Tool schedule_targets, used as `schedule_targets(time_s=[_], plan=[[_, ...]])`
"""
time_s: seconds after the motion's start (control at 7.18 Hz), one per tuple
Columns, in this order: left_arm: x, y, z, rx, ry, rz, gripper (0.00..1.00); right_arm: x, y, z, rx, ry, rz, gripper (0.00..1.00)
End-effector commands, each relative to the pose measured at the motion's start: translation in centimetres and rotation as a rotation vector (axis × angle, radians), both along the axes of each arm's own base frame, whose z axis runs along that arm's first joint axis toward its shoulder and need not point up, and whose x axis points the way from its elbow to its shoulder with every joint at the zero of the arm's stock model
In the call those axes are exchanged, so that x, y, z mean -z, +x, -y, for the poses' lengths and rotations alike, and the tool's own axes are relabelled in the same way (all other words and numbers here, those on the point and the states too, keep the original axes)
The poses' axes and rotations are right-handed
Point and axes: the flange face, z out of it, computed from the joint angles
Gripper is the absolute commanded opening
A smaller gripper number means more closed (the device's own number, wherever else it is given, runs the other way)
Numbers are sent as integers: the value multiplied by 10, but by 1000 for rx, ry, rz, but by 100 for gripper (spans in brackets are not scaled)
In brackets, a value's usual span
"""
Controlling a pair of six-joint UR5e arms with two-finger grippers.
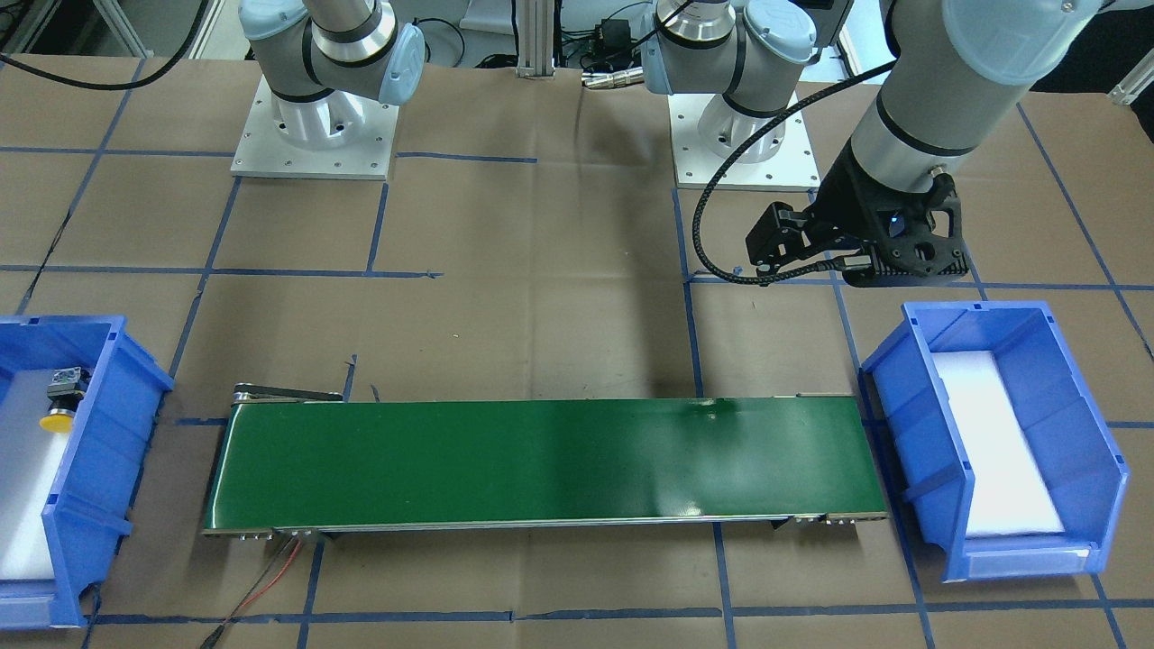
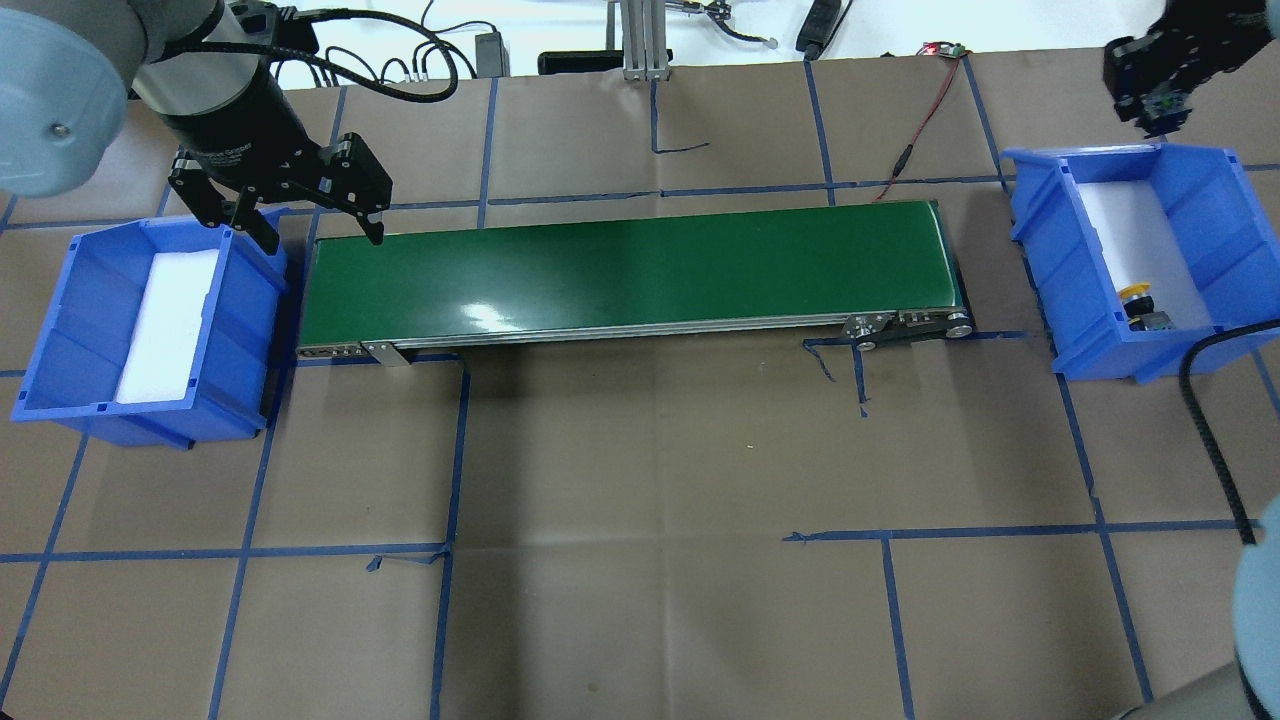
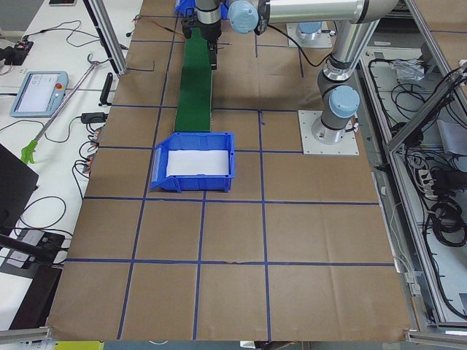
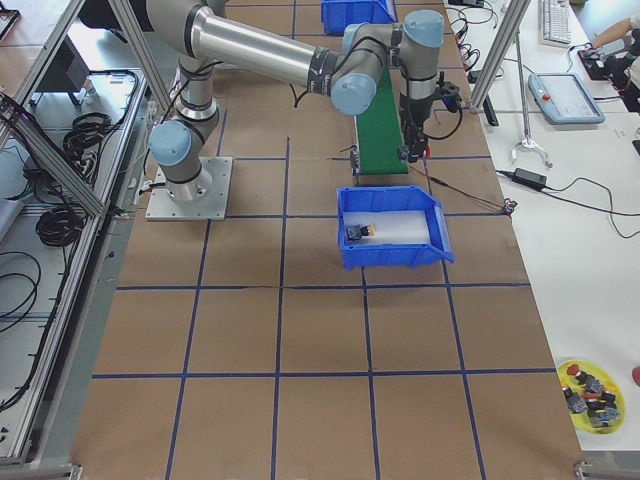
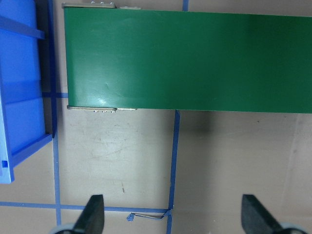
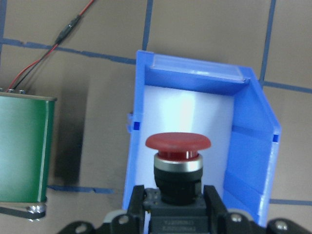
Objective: Transport two buttons from left to right
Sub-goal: 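Lower the red button into the blue bin beside the yellow one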
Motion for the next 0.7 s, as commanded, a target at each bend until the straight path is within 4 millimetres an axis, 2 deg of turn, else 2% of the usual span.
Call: schedule_targets(time_s=[0.0, 0.14, 0.56], plan=[[0, 0, 0, 0, -1, 0, 100, 61, -73, 25, -91, 38, 68, 5], [0, 0, 0, 0, -1, 0, 100, 89, -86, 35, -124, 26, 49, 5], [0, 0, 0, 2, 1, 0, 100, 152, -86, 48, -130, 79, 87, 5]])
